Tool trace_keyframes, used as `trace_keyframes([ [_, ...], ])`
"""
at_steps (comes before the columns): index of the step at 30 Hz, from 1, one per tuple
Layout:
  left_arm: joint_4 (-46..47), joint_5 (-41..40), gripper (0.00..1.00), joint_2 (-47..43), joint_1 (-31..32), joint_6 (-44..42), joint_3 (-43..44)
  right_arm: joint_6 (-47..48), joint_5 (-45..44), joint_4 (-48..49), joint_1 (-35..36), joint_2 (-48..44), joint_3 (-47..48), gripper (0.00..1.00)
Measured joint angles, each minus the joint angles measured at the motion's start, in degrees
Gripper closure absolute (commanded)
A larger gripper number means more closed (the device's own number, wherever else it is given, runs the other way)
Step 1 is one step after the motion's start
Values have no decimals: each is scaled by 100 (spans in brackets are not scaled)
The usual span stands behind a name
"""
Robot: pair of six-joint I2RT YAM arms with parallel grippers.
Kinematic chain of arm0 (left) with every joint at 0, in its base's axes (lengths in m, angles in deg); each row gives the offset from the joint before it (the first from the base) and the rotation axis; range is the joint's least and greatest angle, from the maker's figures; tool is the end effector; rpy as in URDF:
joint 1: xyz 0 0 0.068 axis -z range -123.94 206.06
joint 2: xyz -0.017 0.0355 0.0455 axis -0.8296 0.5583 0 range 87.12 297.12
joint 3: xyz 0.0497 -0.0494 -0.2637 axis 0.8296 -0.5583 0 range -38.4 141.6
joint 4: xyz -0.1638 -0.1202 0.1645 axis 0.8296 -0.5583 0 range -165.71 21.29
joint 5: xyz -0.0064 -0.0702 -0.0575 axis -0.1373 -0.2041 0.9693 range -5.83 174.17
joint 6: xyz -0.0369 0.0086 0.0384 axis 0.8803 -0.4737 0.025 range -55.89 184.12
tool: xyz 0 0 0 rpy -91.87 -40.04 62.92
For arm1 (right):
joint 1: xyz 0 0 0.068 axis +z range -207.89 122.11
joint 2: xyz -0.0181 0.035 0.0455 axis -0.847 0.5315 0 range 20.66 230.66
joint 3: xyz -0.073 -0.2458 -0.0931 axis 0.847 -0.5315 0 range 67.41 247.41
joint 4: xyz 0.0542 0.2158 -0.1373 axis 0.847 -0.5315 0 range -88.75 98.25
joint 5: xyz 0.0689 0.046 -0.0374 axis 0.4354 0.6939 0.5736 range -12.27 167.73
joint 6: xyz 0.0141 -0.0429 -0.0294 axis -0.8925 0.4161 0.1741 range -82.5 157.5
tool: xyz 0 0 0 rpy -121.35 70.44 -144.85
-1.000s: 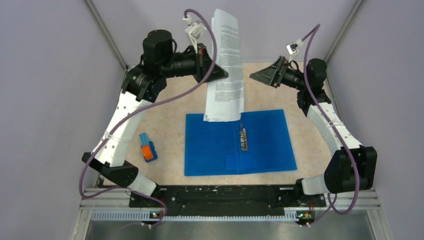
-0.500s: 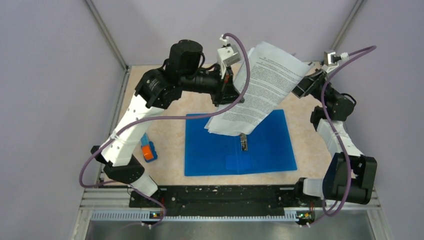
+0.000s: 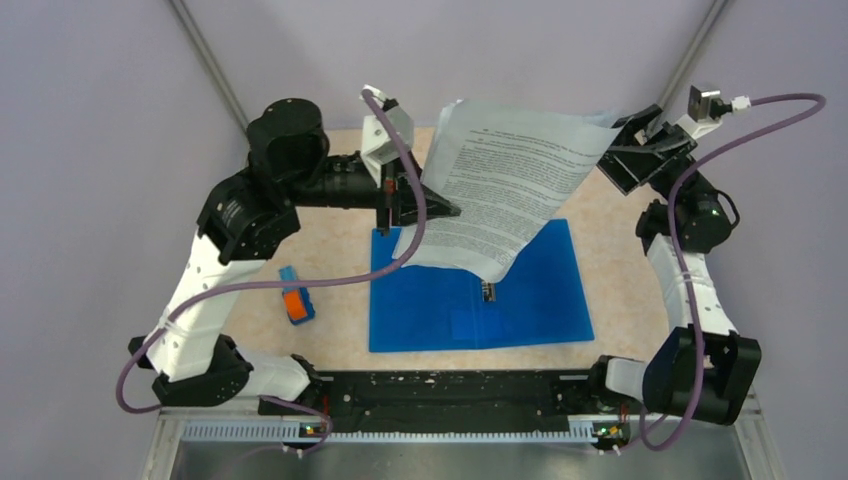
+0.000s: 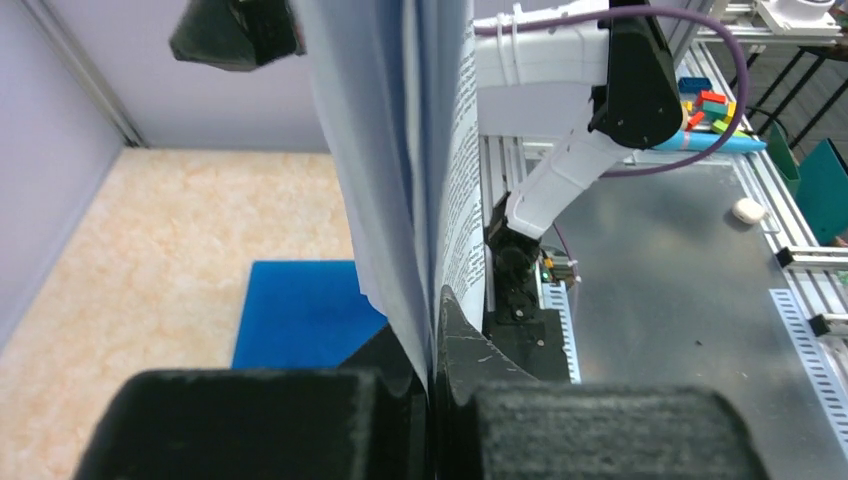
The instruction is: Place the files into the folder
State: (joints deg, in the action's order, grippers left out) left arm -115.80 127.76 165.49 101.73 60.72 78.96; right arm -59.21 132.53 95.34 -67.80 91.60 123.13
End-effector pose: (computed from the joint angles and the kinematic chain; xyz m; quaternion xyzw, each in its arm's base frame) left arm 0.1349 -0.1732 0.5588 0.5125 0.5369 -0.4811 0.4665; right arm 0.2172 -0.0085 0.4464 -0.1594 0.4480 0.6551 0.5872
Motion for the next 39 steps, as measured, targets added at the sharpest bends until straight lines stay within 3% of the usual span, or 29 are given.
trace_keyframes([
  [11, 205, 96, 100, -269, -181, -168, -4, 116, -24, 26, -181, -798, 68, 1],
  [16, 199, 269, 100, -151, -181, -238, 131, 568, 208, 107, 127, -1034, 376, 1],
  [27, 221, 352, 100, -68, -321, -175, 354, 1158, 544, 125, 704, -761, 973, 1],
  [37, 734, 527, 100, 328, -887, 490, 374, 1167, 831, 131, 1497, -448, 1228, 2],
  [39, 844, 520, 100, 367, -968, 638, 374, 1248, 852, 55, 1606, -428, 1228, 5],
])
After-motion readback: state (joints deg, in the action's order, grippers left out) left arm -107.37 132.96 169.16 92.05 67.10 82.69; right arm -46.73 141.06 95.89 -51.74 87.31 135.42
